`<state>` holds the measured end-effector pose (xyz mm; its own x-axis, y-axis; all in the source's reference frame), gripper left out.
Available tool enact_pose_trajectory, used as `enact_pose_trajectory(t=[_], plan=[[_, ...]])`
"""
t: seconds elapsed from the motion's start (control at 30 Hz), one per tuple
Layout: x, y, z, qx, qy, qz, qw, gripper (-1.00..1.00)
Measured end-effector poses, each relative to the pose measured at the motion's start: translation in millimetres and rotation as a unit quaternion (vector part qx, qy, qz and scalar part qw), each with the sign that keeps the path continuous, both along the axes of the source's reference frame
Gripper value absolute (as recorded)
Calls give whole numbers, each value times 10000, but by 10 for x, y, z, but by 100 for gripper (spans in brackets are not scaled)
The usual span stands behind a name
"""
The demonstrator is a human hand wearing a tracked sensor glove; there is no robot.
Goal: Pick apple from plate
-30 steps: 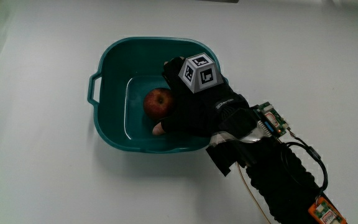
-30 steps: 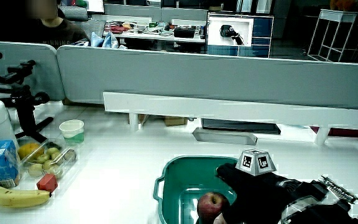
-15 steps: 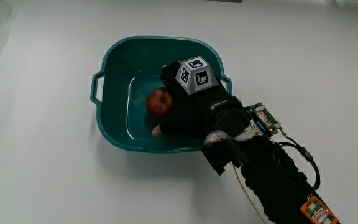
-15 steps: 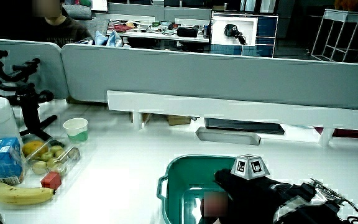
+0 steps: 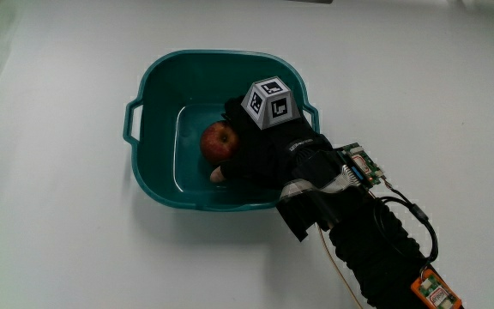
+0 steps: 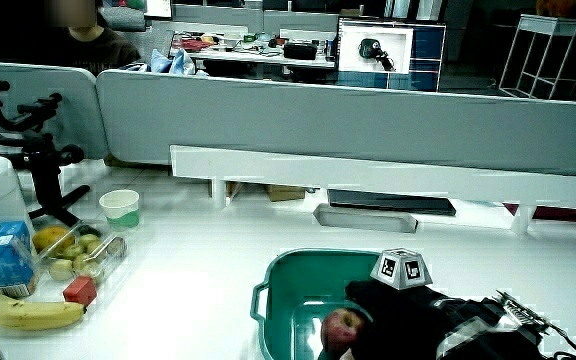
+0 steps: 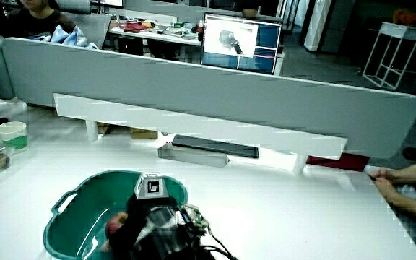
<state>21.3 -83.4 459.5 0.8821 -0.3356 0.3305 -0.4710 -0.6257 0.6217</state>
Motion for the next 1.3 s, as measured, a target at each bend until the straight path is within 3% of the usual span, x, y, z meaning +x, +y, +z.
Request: enact_pose_trajectory(t=[0.27,0.63,0.8,0.83,0.93,1.17,1.3], plan=[[-7,-9,32,-94,-112,30,9999,58],[-22,18,5,259,-388,-86,9989,100],[-31,27,-50,304,-479,-117,9983,100],[-30,24,-62,413,-425,-110,9982,100],[-8,10,-91,362,-489,-95,9981,100],[27,32,-314,514,-560,-191,9969,100],[102,15,-408,592,-604,-114,9963,100]])
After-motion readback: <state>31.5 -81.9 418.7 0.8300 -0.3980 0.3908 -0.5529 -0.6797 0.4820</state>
